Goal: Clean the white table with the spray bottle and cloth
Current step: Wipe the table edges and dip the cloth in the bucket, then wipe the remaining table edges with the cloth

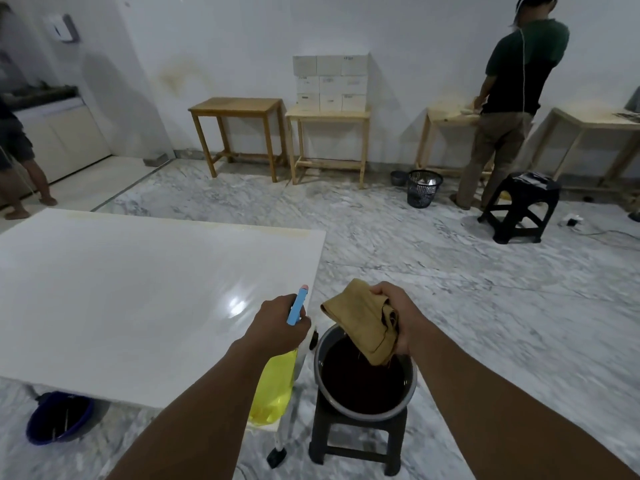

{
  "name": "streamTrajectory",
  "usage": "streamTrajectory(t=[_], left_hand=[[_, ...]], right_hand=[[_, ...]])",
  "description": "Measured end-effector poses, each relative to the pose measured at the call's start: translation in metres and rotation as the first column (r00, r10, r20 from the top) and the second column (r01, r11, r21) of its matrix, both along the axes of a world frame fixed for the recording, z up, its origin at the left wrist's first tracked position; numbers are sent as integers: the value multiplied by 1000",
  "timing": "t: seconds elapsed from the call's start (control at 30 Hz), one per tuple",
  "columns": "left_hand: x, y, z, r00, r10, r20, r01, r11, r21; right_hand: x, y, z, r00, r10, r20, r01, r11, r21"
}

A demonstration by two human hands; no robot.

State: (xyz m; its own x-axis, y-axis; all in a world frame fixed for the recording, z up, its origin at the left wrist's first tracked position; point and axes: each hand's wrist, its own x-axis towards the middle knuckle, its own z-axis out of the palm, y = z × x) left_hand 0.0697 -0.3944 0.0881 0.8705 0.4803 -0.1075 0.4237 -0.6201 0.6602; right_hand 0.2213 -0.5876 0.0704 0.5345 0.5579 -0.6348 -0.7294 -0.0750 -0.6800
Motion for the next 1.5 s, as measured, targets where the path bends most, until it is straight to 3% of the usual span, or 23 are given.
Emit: streamTrajectory(t=[0.37, 0.67, 1.13, 1.5], left_hand=[[139, -31, -5, 995, -99, 20, 99, 995, -4], [273, -82, -18, 985, -171, -9, 171, 985, -8], [426, -148, -45, 996, 82, -23, -83, 996, -40], [492, -24, -64, 909, 410, -75, -411, 912, 4]], right_hand=[[120, -54, 12, 995, -57, 76, 60, 997, -44], [245, -114, -9, 996, -81, 38, 84, 993, -86], [460, -151, 3, 989, 125, 84, -112, 982, -150], [575, -6, -12, 885, 464, 24, -456, 877, -151]])
